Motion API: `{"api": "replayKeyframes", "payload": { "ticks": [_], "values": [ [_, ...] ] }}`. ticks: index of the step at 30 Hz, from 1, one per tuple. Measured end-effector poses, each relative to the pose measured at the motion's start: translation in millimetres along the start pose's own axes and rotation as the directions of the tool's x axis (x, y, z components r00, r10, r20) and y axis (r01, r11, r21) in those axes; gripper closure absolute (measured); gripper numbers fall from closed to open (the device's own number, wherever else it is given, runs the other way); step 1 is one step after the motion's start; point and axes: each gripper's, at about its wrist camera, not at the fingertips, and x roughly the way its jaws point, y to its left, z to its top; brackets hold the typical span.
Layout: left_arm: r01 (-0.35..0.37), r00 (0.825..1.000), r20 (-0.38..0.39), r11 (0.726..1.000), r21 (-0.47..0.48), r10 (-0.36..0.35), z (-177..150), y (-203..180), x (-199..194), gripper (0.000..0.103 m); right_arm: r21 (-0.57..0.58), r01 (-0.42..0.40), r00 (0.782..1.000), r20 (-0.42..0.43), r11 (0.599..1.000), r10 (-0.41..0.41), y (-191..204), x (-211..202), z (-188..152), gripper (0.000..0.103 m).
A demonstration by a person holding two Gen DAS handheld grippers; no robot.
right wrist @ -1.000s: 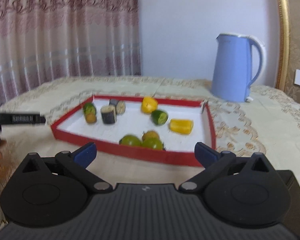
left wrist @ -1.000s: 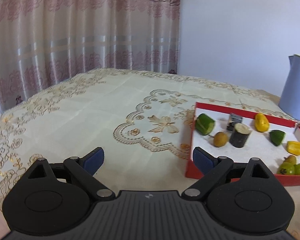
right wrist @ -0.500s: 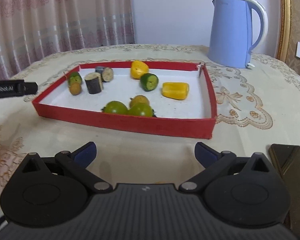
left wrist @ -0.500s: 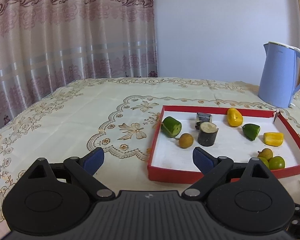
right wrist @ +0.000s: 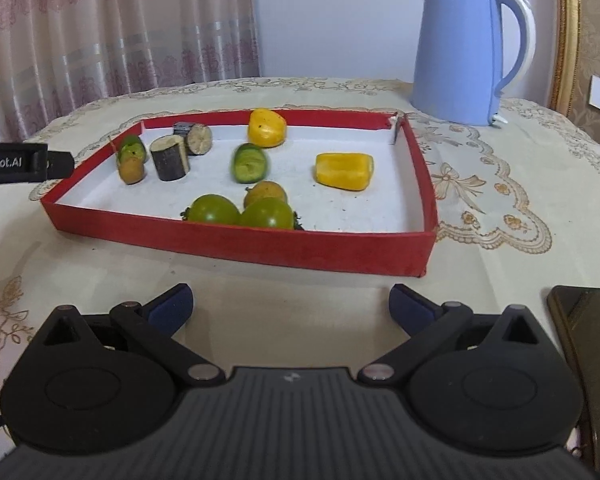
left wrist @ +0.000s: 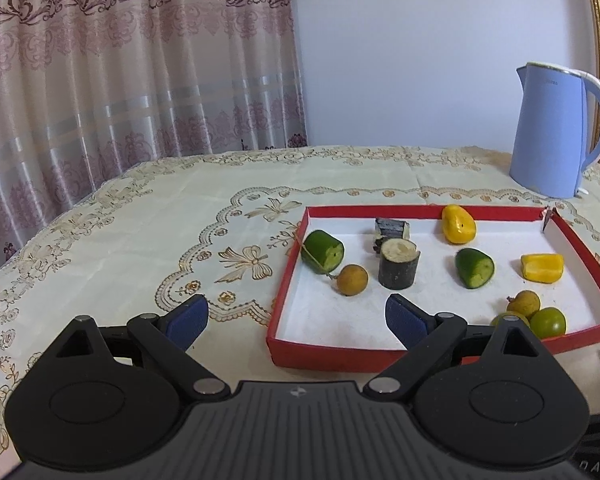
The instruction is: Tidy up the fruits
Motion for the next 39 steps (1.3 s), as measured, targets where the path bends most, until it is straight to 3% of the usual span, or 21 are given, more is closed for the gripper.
{"api": "replayKeyframes", "payload": {
  "ticks": [25, 39],
  "values": [
    [0.024, 0.999, -0.025, 1.000, 0.006, -0.024, -4.0, -3.4, 6.3, 0.007, -0.015, 0.060, 0.998, -0.017, 0.998, -0.060, 6.6, 8.3, 2.2, 0.000],
    [0.026, 0.999, -0.043, 1.000, -0.019, -0.026, -6.1, -0.4, 9.0, 0.007, -0.009, 0.055, 0.998, -0.015, 0.998, -0.055, 5.4, 8.2, 2.5, 0.000]
  ]
}}
